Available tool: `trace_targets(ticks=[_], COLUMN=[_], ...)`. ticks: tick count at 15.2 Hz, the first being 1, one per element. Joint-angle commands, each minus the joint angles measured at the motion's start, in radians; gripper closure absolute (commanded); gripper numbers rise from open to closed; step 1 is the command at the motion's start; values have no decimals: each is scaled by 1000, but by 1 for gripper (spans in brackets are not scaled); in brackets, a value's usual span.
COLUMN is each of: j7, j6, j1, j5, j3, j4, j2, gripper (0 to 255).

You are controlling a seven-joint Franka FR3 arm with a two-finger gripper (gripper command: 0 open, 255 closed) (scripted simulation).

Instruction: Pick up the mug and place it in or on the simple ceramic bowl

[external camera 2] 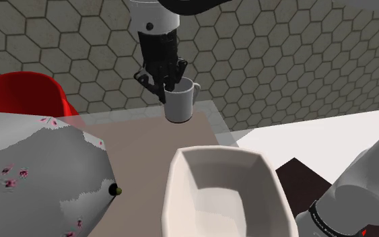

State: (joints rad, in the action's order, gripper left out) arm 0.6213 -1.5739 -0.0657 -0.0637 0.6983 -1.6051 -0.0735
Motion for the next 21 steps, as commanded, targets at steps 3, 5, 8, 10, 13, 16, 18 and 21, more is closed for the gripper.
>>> trace_targets(ticks=[3, 5, 8, 10, 13, 16, 18, 21], j7=[11, 15, 24, 30, 37, 46, 56, 75], j6=[64, 96, 144, 178, 188, 196, 207, 230], j1=[-5, -9, -16, -23, -22, -27, -38, -59], j5=[-22, -33, -51, -66, -23, 42, 81, 133], j3=[10, 15, 24, 30, 30, 25, 21, 16], j4=[89, 132, 200, 248, 209, 143, 109, 70], j2=[34, 50, 77, 98, 34, -64, -123, -202], gripper=[255, 255, 255, 255, 255, 255, 255, 255])
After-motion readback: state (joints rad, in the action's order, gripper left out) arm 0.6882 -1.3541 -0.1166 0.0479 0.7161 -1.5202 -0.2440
